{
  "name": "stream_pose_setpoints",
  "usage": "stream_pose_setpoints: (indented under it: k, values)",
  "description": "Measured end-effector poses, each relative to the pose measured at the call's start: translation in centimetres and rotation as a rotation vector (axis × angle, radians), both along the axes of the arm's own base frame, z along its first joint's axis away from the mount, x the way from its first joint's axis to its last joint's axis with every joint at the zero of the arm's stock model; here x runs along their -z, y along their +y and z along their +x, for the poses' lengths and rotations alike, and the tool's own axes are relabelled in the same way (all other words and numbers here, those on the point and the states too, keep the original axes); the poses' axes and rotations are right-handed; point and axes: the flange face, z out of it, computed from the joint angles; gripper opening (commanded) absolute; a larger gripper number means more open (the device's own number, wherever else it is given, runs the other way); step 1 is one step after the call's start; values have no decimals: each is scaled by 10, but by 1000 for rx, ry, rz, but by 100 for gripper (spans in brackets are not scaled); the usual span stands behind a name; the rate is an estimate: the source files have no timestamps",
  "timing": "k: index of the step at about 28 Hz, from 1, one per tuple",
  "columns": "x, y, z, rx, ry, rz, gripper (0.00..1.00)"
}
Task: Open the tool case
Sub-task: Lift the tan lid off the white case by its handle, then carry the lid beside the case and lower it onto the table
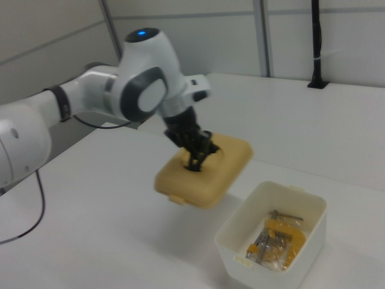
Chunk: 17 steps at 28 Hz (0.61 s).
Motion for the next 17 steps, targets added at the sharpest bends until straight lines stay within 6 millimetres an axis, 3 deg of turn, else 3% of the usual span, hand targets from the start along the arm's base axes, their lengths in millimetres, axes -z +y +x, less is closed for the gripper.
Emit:
stream_pose_setpoints:
  k: [2, 7, 12, 17]
  values:
    - [0, 29, -7, 0, 8, 5, 0]
    - [11, 80, -21, -7, 38, 12, 0]
    - [44, 112, -34, -18, 91, 7, 0]
    - [81, 130, -40, -35, 72, 15, 0]
